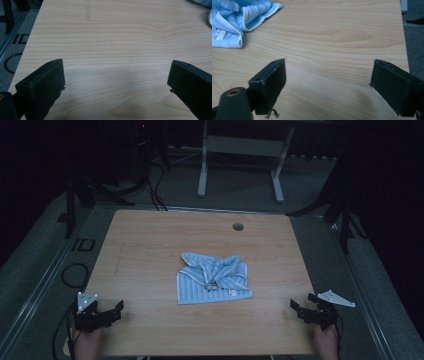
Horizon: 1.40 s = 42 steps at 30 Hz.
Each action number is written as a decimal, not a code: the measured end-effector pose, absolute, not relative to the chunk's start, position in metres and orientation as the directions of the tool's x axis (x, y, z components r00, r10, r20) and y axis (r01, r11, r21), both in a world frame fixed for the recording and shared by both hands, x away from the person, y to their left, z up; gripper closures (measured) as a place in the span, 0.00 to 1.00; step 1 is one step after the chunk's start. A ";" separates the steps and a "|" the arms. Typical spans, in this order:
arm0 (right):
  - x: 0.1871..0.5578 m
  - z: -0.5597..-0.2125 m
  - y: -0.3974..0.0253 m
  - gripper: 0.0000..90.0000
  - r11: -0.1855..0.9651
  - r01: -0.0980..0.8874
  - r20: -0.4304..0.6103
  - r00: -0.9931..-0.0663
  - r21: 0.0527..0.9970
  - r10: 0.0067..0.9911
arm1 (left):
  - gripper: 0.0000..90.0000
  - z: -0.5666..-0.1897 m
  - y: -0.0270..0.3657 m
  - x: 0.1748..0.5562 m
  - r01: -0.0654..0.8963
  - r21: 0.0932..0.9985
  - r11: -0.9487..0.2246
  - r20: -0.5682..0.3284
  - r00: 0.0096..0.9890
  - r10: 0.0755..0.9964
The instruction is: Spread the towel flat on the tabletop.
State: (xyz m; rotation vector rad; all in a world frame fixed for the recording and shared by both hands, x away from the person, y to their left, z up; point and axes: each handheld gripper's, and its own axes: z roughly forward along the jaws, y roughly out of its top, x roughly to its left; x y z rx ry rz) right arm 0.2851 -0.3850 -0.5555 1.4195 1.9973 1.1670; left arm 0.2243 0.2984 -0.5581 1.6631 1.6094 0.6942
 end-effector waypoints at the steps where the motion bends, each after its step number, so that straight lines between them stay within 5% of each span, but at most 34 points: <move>1: 0.285 -0.556 -0.385 0.14 0.124 0.557 0.125 -0.387 0.821 0.913 | 0.01 -0.558 0.298 0.224 0.614 0.789 0.024 -0.102 0.092 0.991; 24: 0.296 -0.532 -0.332 0.14 0.430 0.621 0.023 -0.585 0.655 0.811 | 0.01 -0.546 0.272 0.237 0.798 0.565 -0.211 -0.105 0.323 0.941; 32: 0.310 -0.530 -0.303 0.13 0.510 0.620 0.070 -0.673 0.596 0.736 | 0.01 -0.545 0.252 0.250 0.795 0.542 -0.271 -0.086 0.374 0.924; 42: 0.327 -0.528 -0.265 0.29 0.604 0.548 0.054 -0.765 0.578 0.642 | 0.06 -0.540 0.218 0.263 0.759 0.550 -0.348 -0.070 0.457 0.887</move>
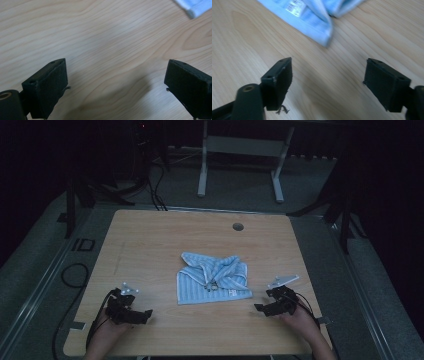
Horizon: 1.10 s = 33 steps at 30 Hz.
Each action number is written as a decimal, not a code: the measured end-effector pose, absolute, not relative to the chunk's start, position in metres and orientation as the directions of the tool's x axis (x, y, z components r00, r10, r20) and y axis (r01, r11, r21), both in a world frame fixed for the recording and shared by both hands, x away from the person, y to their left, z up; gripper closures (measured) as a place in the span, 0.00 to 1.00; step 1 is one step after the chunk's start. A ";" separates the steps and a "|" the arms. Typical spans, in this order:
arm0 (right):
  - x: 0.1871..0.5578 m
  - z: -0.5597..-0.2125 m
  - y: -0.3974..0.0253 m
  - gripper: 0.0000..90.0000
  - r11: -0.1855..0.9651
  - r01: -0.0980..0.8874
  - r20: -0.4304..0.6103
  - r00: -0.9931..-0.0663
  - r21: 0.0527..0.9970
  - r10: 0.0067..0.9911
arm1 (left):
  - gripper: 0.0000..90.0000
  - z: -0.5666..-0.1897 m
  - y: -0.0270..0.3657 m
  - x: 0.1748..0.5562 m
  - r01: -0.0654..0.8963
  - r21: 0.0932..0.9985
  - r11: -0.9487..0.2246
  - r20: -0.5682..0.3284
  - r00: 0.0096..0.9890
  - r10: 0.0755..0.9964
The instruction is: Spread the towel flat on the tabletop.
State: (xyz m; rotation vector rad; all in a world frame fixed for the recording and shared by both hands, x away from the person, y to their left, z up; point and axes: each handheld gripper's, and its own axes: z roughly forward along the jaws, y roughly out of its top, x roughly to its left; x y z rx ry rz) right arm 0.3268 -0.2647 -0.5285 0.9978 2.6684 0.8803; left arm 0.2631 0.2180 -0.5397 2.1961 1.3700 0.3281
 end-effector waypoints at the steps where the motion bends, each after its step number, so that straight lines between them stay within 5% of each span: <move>1: 0.327 -0.528 -0.260 0.33 0.616 0.539 0.049 -0.774 0.575 0.631 | 0.06 -0.539 0.214 0.265 0.756 0.549 -0.357 -0.069 0.466 0.882; 6: 0.334 -0.523 -0.243 0.44 0.659 0.508 0.036 -0.806 0.554 0.590 | 0.07 -0.538 0.193 0.273 0.739 0.539 -0.404 -0.058 0.512 0.857; 33: 0.384 -0.512 -0.178 0.60 0.733 0.437 0.005 -0.861 0.521 0.509 | 0.39 -0.522 0.077 0.333 0.603 0.542 -0.585 -0.037 0.713 0.701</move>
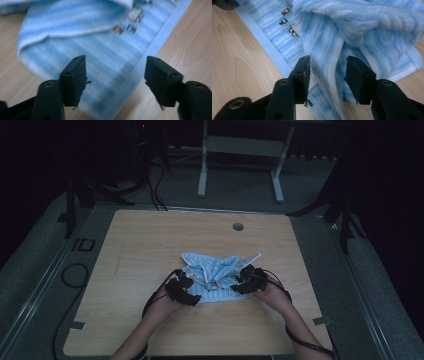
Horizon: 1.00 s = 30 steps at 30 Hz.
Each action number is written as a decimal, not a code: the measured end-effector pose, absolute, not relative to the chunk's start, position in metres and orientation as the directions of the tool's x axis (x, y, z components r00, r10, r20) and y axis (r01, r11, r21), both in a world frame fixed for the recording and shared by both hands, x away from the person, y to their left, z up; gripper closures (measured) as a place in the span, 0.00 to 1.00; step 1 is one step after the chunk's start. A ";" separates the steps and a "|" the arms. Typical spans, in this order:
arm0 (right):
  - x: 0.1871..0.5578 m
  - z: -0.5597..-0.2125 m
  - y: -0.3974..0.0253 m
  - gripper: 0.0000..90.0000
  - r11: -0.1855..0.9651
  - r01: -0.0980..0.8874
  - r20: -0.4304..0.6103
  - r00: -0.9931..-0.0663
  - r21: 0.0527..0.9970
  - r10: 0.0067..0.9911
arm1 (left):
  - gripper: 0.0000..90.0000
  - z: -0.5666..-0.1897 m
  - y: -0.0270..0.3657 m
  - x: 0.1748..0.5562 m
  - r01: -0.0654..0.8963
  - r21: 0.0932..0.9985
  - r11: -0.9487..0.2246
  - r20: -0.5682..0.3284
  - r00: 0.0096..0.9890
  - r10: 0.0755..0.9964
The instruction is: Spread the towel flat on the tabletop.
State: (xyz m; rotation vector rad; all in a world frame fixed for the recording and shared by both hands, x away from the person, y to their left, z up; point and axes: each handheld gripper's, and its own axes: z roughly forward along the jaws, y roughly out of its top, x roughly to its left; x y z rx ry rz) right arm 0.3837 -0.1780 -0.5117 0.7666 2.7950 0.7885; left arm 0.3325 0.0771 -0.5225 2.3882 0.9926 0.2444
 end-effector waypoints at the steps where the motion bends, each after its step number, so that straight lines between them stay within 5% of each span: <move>1: 0.384 -0.512 -0.177 0.61 0.735 0.440 0.007 -0.860 0.516 0.510 | 0.40 -0.523 0.073 0.336 0.601 0.546 -0.584 -0.049 0.718 0.694; 15: 0.390 -0.517 -0.158 0.78 0.762 0.426 -0.009 -0.870 0.487 0.492 | 0.60 -0.522 0.040 0.368 0.602 0.551 -0.578 -0.090 0.731 0.677; 22: 0.389 -0.518 -0.154 0.94 0.773 0.424 -0.004 -0.876 0.472 0.482 | 0.94 -0.512 0.037 0.373 0.599 0.566 -0.567 -0.090 0.728 0.679; 30: 0.374 -0.502 -0.168 0.94 0.758 0.400 -0.034 -0.874 0.516 0.485 | 0.96 -0.489 0.055 0.368 0.586 0.582 -0.563 -0.021 0.703 0.711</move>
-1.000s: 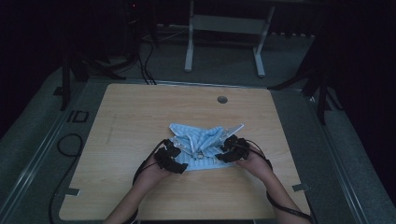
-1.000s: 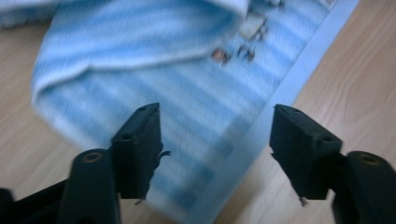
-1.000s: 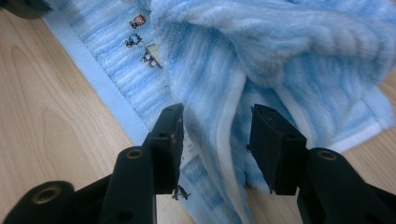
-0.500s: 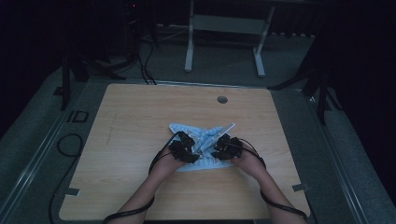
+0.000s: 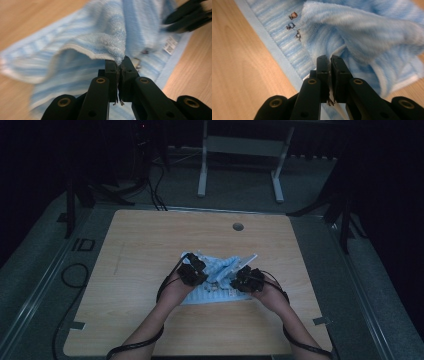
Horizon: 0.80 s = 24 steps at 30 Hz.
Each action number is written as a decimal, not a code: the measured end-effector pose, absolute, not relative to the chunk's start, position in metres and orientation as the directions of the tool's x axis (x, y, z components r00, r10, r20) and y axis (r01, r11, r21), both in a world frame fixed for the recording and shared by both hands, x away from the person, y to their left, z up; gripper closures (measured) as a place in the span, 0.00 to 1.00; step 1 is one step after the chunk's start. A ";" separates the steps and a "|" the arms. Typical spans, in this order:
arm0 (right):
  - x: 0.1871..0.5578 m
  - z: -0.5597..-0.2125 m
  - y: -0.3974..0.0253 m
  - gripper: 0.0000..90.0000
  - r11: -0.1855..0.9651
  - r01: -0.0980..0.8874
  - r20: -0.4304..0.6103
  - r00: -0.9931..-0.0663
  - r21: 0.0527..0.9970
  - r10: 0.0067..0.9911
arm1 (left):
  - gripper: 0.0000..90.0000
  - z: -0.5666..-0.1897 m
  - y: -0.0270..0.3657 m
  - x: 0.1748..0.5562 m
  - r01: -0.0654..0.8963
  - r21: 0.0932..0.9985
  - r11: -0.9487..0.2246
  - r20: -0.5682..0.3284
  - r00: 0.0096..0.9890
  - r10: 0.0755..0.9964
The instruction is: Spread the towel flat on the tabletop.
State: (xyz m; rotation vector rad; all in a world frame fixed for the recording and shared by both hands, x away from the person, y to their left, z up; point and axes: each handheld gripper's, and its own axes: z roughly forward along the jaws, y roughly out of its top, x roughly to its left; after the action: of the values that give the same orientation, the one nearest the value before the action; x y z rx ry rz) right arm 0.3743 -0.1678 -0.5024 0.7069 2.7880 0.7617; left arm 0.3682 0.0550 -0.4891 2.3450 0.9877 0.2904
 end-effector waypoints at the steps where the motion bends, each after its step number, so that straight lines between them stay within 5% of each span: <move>1: 0.372 -0.499 -0.171 0.94 0.753 0.401 -0.035 -0.872 0.523 0.488 | 0.96 -0.487 0.059 0.369 0.588 0.581 -0.562 -0.017 0.700 0.714; 18: 0.312 -0.458 -0.241 0.94 0.682 0.382 -0.092 -0.831 0.624 0.549 | 0.96 -0.471 0.117 0.363 0.636 0.554 -0.536 0.060 0.612 0.788; 24: 0.290 -0.471 -0.262 0.94 0.662 0.415 -0.049 -0.825 0.624 0.563 | 0.96 -0.493 0.132 0.367 0.690 0.515 -0.509 0.001 0.593 0.805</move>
State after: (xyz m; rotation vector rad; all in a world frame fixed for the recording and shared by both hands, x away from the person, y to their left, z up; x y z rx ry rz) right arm 0.2900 -0.2618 -0.4714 0.7911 2.6416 0.9038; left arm 0.3669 0.1318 -0.4929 2.3566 1.1907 0.3318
